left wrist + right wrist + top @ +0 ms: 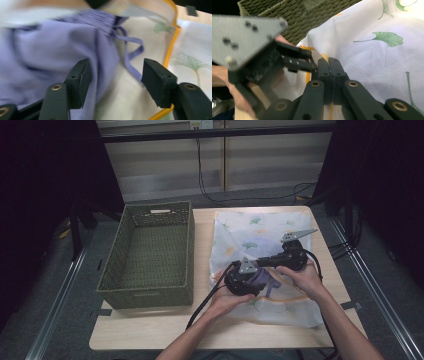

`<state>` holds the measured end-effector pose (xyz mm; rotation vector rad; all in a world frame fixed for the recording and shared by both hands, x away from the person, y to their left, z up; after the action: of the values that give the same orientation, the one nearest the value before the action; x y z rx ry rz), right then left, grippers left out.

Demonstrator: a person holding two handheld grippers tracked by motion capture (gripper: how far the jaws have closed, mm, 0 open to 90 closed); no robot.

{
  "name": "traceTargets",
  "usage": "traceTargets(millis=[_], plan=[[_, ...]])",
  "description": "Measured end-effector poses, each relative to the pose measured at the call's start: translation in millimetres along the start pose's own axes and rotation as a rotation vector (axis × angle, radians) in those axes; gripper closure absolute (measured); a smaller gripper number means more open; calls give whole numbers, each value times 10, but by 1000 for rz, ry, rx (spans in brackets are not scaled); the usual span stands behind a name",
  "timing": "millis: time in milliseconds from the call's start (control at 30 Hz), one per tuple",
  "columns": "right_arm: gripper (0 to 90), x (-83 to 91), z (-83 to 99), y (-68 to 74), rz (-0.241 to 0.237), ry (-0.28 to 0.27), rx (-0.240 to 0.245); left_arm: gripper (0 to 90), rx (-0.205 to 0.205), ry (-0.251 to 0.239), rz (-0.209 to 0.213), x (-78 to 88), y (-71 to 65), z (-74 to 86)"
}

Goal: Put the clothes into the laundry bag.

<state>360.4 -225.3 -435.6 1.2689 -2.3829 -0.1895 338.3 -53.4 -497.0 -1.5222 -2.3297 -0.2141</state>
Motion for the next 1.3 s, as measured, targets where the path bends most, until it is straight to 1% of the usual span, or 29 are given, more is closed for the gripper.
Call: traceTargets(millis=[133, 233, 267, 300, 333, 367, 433, 467, 500, 533, 567, 600, 633, 700, 767, 800, 833, 867, 900, 1000, 1033, 1067, 1100, 1133, 1167, 1200, 1233, 1267, 1300], plan=[[897, -1, 2, 2, 1, 3, 2, 304, 5, 27, 8, -118, -50, 120], [897, 1, 5, -9, 1, 0, 5, 258, 19, 26, 18, -193, -91, 169], [897, 5, 4, -10, 0, 2, 3, 243, 10, 38, 32, -206, -101, 173], [897, 5, 2, -9, 2, 0, 2, 228, -2, 52, 28, -216, -119, 172], [897, 8, 1, -8, 5, 1, 1, 219, -23, 64, 4, -219, -132, 166], [897, 7, 1, -7, 5, 1, 2, 218, -28, 63, 27, -229, -131, 170], [897, 5, 3, -6, 3, 2, 3, 220, -52, 81, 3, -245, -147, 167], [897, 2, 4, -6, 2, 4, 3, 239, -59, 86, 5, -261, -158, 170], [898, -1, 6, -4, 5, 4, 1, 262, -81, 87, -10, -267, -166, 169], [897, -3, 8, -7, 1, 8, 4, 325, -85, 74, -35, -274, -172, 168], [898, -6, 9, -5, 3, 11, 1, 384, -91, 80, -50, -274, -155, 151], [898, -8, 12, -5, 4, 12, 3, 470, -91, 74, -73, -282, -145, 146], [898, -9, 13, -2, 3, 14, 2, 554, -112, 86, -88, -280, -130, 138], [898, -7, 13, -3, 2, 13, 3, 715, -130, 87, -124, -287, -99, 127], [897, 0, 10, -2, 0, 12, 3, 849, -92, 74, -147, -278, -31, 108], [897, 4, 9, -1, -1, 11, 2, 882, -77, 59, -163, -275, 2, 95], [898, 4, 8, 1, 0, 8, 4, 889, -35, 48, -159, -275, 45, 79], [898, 3, 3, 14, -3, 13, 8, 892, -19, 45, -160, -278, 63, 72], [898, 0, 0, 20, -5, 15, 10, 893, -33, 44, -169, -273, 82, 63], [898, -11, 6, 21, -7, 19, 13, 886, -17, 39, -180, -276, 113, 42], [898, -14, 13, 18, -8, 24, 13, 860, -13, 42, -188, -270, 134, 40], [898, -21, 22, 16, -3, 29, 9, 797, 0, 47, -176, -265, 152, 43], [898, -24, 26, 10, -4, 29, 8, 727, 1, 59, -167, -252, 160, 43], [898, -25, 28, 9, -3, 30, 7, 691, -7, 49, -152, -221, 152, 41], [898, -25, 29, 3, -2, 30, 10, 667, -10, 28, -103, -189, 137, 31], [898, -22, 27, 2, -1, 28, 5, 635, -2, 19, -82, -163, 123, 20], [898, -20, 26, -1, 0, 27, 5, 634, -37, 40, -91, -98, 114, -14], [898, -17, 24, -8, 1, 23, 8, 635, -46, 30, -86, -43, 111, -41], [898, -17, 23, -10, 2, 22, 7, 635, -36, 24, -82, 18, 109, -68]])
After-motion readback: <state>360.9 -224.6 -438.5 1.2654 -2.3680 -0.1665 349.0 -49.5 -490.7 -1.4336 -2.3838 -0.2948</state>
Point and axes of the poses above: each handheld gripper's, and its own axes: x roughly backward along the jaws, z roughly out of its underside, y roughly to its left, the point moved 2 cm from there along -x, roughly forward along the jaws, and after that the axes turned 15 degrees about -y, right-handed, at the moved point
